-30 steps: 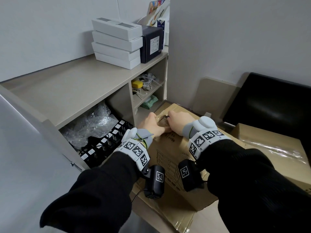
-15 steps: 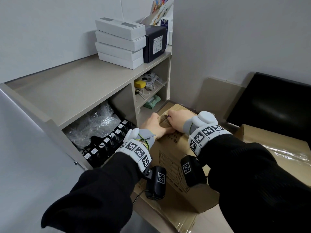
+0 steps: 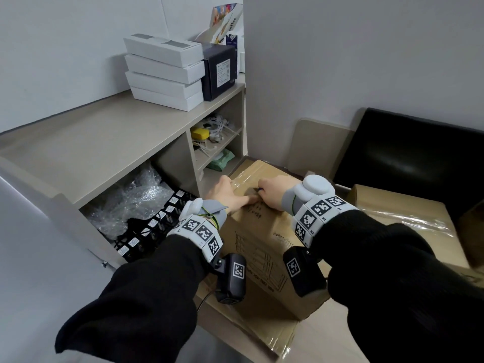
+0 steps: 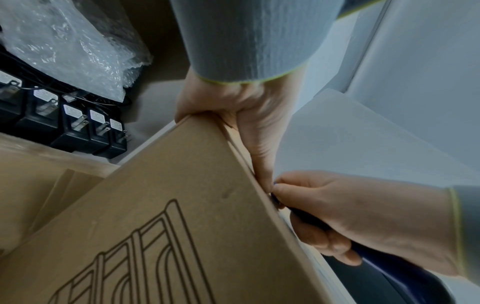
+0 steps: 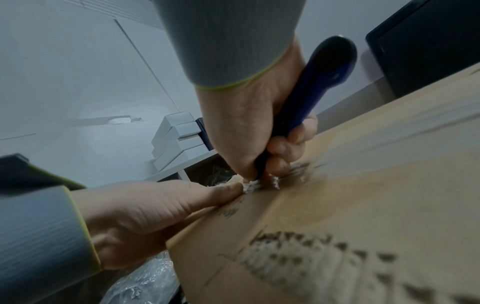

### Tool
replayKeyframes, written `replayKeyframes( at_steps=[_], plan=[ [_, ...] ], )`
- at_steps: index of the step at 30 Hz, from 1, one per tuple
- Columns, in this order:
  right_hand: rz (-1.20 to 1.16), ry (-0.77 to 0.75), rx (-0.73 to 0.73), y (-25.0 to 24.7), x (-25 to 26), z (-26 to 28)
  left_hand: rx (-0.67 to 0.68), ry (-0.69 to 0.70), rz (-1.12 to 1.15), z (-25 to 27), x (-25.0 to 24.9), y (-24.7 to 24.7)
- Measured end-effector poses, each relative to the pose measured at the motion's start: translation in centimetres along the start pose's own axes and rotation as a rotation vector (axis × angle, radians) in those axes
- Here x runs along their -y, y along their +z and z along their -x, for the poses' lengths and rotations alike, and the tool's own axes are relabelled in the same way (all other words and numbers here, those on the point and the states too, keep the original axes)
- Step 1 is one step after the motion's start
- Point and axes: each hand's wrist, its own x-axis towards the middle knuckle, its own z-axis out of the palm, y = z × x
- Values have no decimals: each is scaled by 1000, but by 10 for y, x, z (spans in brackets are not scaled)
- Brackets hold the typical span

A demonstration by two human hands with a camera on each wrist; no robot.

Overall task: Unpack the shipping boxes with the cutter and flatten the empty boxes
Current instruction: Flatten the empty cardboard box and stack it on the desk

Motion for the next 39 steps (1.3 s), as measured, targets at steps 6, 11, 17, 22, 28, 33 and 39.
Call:
replayKeyframes(
  at_steps=[6,11,17,22,28,33,39],
  plan=[
    [-27,51,-19,10,-9,16,-5,18,-11,5,-2,0],
    [-61,75,-24,19,-24,38,7,5,-2,2,2,0],
    [-102,140,-98,38,-37,60,-10,42,-7,5,-2,1],
    [-268,192,-219,41,-39,64,-22,53,16,5,-1,-1],
    [-178,166,-306,36,-20,47,-31,78,7,7,1,1],
    [-89,135,-236,23,-14,28,-42,71,-10,6,2,3],
    [-35,110,-247,19,-4,7,-61,93,-18,8,2,3]
  ],
)
